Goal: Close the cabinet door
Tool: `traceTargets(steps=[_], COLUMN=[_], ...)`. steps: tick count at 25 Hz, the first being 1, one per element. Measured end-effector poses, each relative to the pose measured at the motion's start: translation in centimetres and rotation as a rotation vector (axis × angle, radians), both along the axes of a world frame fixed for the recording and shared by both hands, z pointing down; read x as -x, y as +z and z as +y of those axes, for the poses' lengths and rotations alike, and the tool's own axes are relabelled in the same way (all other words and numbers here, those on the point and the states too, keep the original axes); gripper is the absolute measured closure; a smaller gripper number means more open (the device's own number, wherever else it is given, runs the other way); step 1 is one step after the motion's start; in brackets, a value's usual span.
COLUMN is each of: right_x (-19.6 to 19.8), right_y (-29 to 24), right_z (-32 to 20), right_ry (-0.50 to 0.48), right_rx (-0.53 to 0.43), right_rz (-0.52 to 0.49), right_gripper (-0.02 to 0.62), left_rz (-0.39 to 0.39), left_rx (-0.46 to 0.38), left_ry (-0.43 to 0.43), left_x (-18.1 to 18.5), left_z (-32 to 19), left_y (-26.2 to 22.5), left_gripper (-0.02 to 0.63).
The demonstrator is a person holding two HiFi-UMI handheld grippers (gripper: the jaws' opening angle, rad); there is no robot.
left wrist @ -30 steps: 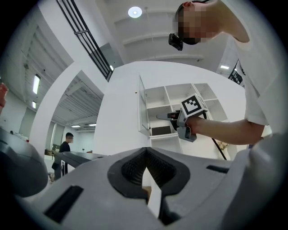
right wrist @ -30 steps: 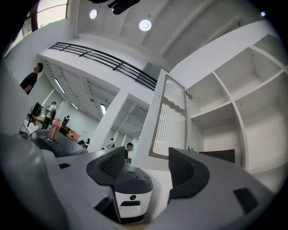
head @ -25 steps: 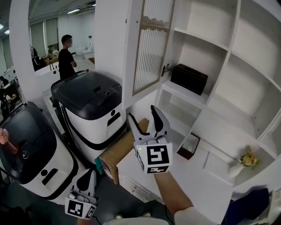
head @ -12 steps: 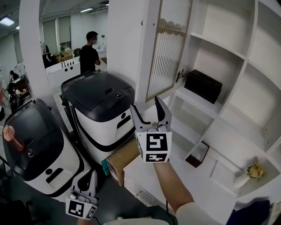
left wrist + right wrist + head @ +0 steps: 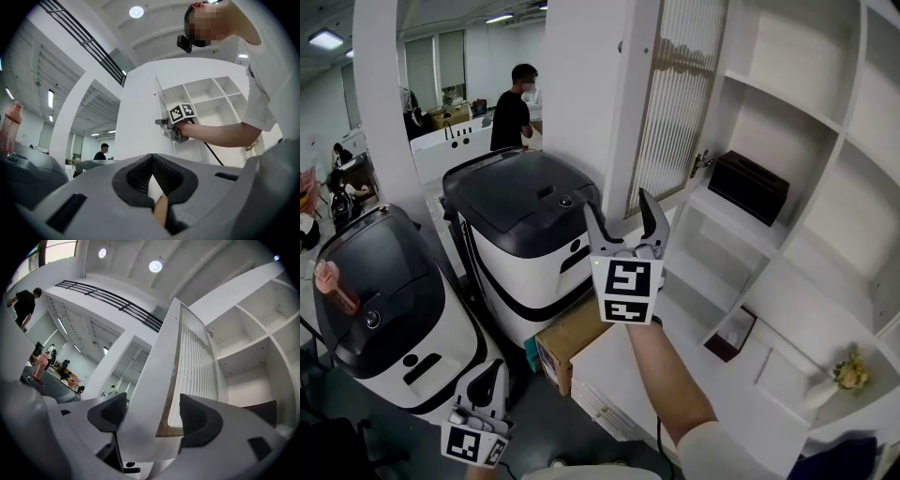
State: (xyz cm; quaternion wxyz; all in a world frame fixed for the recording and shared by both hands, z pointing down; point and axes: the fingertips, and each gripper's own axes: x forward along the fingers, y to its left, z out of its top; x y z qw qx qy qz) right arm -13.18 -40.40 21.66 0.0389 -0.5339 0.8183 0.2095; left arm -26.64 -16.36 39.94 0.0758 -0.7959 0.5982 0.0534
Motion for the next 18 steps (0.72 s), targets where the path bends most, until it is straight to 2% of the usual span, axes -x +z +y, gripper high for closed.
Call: traceTargets(steps=[18], right_x=[-1.3], right_y=[0.0], right_z=[1.2], right_ry=[-0.032], right_rx=[-0.008], right_rz=[-0.024], right_gripper=[0.284], left_rz=[0.001], left_rx=[-0.006], left_ry=[0.016], left_x=[-1.1], left_z=[-0.1], left_y=[-0.2], left_gripper=[0.601])
